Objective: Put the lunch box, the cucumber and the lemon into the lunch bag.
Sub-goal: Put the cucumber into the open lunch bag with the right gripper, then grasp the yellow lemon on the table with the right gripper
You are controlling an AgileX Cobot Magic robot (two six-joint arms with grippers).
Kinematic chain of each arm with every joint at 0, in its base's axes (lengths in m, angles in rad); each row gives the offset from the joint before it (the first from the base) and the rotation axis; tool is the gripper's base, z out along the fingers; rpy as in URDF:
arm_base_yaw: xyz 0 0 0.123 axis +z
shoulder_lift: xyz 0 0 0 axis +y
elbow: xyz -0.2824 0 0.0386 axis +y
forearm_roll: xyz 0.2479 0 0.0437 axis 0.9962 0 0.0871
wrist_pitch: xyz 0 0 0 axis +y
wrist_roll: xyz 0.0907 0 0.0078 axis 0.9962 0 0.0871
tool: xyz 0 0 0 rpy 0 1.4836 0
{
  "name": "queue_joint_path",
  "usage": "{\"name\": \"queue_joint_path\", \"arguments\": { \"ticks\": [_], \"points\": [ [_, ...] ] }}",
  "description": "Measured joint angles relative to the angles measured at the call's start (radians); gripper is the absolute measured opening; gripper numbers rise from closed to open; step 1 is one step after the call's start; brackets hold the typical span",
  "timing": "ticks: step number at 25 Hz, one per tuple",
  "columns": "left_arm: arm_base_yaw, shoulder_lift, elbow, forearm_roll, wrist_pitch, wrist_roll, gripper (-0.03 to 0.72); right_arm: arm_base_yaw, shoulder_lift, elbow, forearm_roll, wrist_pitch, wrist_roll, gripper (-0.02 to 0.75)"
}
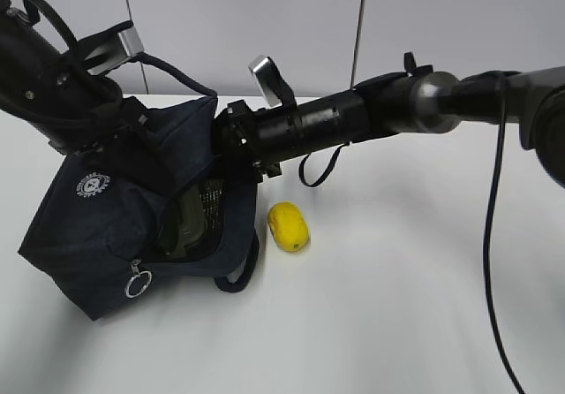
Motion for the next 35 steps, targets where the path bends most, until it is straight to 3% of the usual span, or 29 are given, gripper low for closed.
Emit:
{"name": "queue_joint_path", "arguments": {
  "ticks": [8,14,17,27,35],
  "points": [
    [0.0,0.0,0.0,0.0,0.0,0.0,-0.008,-0.102,-0.104,0.0,-0.232,0.005,0.106,0.497],
    [0.0,0.0,0.0,0.0,0.0,0.002,-0.008,-0.095,-0.178,0.0,-0.609,0.025,0.255,0.496],
    [0.0,0.0,0.0,0.0,0.0,0.002,-0.008,-0.07,-0.187,0.0,-0.733,0.032,0.331,0.496],
    [0.0,0.0,0.0,0.0,0.016,0.002,-0.008,0.03,-0.187,0.0,-0.991,0.037,0.495,0.495],
    [0.0,0.0,0.0,0.0,0.018,0.002,-0.008,0.103,-0.187,0.0,-1.105,-0.058,0.557,0.495]
  ]
}}
